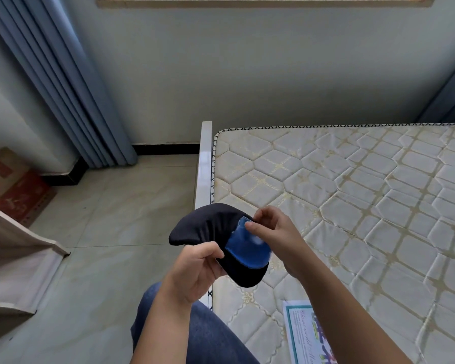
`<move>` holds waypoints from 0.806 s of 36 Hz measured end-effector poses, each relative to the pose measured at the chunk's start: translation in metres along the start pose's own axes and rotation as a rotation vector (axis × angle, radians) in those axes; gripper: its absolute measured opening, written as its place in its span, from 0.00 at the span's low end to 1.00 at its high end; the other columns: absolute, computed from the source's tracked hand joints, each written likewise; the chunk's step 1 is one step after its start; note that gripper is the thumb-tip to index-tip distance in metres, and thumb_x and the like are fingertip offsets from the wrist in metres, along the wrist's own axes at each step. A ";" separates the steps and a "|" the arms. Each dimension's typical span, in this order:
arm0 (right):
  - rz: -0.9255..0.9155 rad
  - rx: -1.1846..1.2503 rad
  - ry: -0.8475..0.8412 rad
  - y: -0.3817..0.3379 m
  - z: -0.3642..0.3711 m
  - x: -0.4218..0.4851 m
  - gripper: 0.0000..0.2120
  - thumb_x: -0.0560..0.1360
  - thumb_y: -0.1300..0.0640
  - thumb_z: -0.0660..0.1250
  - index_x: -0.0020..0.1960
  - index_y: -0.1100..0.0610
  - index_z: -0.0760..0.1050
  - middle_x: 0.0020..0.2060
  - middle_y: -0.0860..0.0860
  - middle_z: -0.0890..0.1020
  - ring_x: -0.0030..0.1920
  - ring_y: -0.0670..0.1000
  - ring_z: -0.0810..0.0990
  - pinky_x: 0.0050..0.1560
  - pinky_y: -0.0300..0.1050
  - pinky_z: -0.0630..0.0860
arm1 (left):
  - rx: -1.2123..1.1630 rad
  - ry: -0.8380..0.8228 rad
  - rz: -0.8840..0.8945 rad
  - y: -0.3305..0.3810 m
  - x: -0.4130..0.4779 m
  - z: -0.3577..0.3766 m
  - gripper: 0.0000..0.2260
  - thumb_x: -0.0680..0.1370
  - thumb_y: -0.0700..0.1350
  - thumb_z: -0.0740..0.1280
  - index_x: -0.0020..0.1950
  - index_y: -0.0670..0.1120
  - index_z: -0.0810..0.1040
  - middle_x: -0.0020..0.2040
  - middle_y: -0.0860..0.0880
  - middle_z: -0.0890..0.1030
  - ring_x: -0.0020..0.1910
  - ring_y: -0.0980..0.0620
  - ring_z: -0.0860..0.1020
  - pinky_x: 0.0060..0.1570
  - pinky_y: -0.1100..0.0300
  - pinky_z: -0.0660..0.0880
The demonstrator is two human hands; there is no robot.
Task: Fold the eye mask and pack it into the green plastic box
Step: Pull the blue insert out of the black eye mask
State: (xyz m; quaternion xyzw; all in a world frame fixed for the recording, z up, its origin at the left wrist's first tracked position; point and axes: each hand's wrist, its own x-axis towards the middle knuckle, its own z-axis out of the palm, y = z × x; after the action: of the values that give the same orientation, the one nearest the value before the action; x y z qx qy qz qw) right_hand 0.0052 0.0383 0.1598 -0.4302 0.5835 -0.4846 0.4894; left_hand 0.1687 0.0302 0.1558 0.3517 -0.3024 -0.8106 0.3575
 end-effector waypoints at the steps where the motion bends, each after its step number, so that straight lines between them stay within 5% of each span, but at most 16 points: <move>1: 0.010 0.010 -0.002 0.000 0.000 0.000 0.07 0.72 0.61 0.70 0.43 0.54 0.72 0.37 0.50 0.77 0.38 0.45 0.75 0.36 0.29 0.72 | 0.017 0.002 -0.002 0.000 0.000 0.000 0.17 0.72 0.27 0.52 0.46 0.35 0.81 0.44 0.38 0.82 0.40 0.45 0.81 0.37 0.53 0.80; 6: 0.013 -0.024 -0.123 -0.001 0.000 -0.002 0.06 0.72 0.61 0.69 0.47 0.53 0.77 0.43 0.52 0.83 0.45 0.46 0.81 0.44 0.33 0.76 | 0.091 0.032 -0.002 -0.001 0.000 0.003 0.11 0.68 0.30 0.61 0.41 0.38 0.82 0.40 0.40 0.81 0.37 0.48 0.81 0.37 0.57 0.79; 14: -0.039 0.071 -0.189 0.000 -0.001 -0.001 0.08 0.72 0.67 0.67 0.44 0.55 0.78 0.39 0.51 0.82 0.42 0.45 0.81 0.42 0.35 0.77 | 0.202 0.193 0.124 0.004 0.006 0.001 0.11 0.76 0.46 0.65 0.54 0.44 0.80 0.50 0.43 0.84 0.51 0.48 0.83 0.47 0.55 0.80; 23: 0.016 -0.043 -0.251 0.001 -0.002 -0.003 0.02 0.73 0.63 0.67 0.42 0.59 0.76 0.37 0.57 0.78 0.40 0.47 0.77 0.40 0.37 0.74 | -0.174 0.327 0.206 0.010 0.008 0.007 0.09 0.76 0.38 0.64 0.42 0.39 0.84 0.42 0.41 0.85 0.41 0.46 0.84 0.37 0.58 0.81; 26: 0.068 -0.046 -0.241 0.003 0.000 -0.004 0.11 0.75 0.55 0.66 0.49 0.64 0.76 0.45 0.65 0.79 0.46 0.51 0.78 0.47 0.45 0.73 | -0.205 0.306 0.219 0.009 0.008 0.011 0.12 0.77 0.37 0.62 0.40 0.39 0.84 0.41 0.41 0.85 0.40 0.47 0.84 0.36 0.59 0.81; 29: 0.075 0.009 -0.227 0.000 0.003 -0.005 0.11 0.77 0.51 0.62 0.43 0.58 0.77 0.39 0.55 0.79 0.43 0.46 0.77 0.45 0.41 0.73 | -0.222 0.283 0.217 0.009 0.009 0.013 0.09 0.78 0.36 0.61 0.46 0.37 0.81 0.42 0.41 0.85 0.40 0.47 0.84 0.37 0.58 0.81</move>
State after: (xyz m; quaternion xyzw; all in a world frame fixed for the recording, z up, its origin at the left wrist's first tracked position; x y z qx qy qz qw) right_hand 0.0086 0.0429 0.1609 -0.4579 0.5377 -0.4168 0.5723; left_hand 0.1571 0.0213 0.1666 0.3857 -0.1943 -0.7383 0.5181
